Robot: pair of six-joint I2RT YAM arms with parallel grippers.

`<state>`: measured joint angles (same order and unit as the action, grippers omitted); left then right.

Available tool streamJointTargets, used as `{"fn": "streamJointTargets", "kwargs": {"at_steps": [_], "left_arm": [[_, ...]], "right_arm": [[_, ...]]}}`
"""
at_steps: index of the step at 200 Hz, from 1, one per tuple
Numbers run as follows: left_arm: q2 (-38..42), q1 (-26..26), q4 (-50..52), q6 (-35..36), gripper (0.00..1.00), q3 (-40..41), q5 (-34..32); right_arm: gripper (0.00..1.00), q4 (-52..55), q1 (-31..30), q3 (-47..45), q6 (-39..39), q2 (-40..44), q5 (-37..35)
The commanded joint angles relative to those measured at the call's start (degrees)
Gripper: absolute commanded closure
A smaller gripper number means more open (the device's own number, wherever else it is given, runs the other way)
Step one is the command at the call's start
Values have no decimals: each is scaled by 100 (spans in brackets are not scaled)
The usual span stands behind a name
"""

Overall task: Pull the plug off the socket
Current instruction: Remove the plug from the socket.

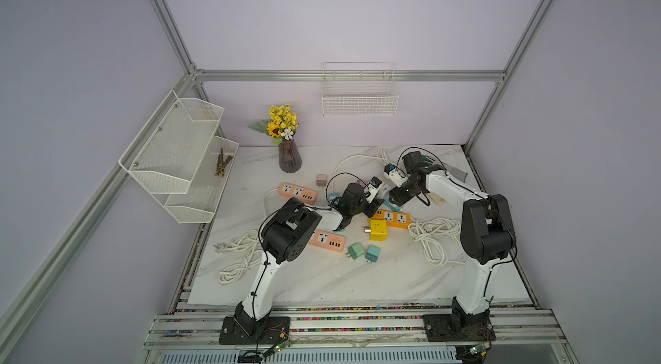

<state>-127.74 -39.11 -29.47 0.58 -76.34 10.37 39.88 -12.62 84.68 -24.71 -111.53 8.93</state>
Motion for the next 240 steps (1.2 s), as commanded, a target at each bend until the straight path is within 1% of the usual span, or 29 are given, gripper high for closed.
{"fn": "streamJointTargets", "kwargs": {"at_steps": [1,32,52,63,69,77,92,106,132,154,174,196,211,228,240], "left_arm": [[139,27,-265,-102,59,-284,-3],[-6,29,-370,-117,65,-451,-27],[-34,27,-464,-52,73,-465,-13],[-57,28,-372,0,76,-522,-2],[-58,27,-330,24,80,-546,5],[-54,27,-324,51,88,-535,26],[-1,18,-493,89,100,-418,69],[64,9,-816,95,100,-248,81],[156,0,-1359,34,100,-77,-139],[115,-9,-2061,-165,100,60,-306],[24,-9,-2502,-246,100,134,-425],[-113,-8,-3009,-364,100,219,-324],[-169,-8,-3143,-295,100,192,-228],[-157,-17,-2942,-148,100,126,-128],[-133,-4,-2991,-259,100,182,-167]], "right_arm": [[100,-6,-102,-97,-65,1,443],[100,-36,-101,-130,-78,-14,475],[100,-46,-102,-137,-78,-21,463],[100,-59,-100,-137,-78,-36,418],[100,-60,-105,-128,-70,-30,396],[100,-69,-96,-111,-69,-36,374],[100,-94,-83,-101,-30,-32,375],[100,-99,-80,-83,20,-60,347],[100,-105,-68,-121,131,-119,236],[100,-129,-71,-178,237,-174,-57],[100,-137,-57,-216,295,-220,-282],[100,-182,-58,-285,344,-250,-330],[100,-209,-56,-327,383,-296,-341],[100,-209,-50,-353,442,-373,-463],[100,-278,-49,-460,436,-379,-410]]}}
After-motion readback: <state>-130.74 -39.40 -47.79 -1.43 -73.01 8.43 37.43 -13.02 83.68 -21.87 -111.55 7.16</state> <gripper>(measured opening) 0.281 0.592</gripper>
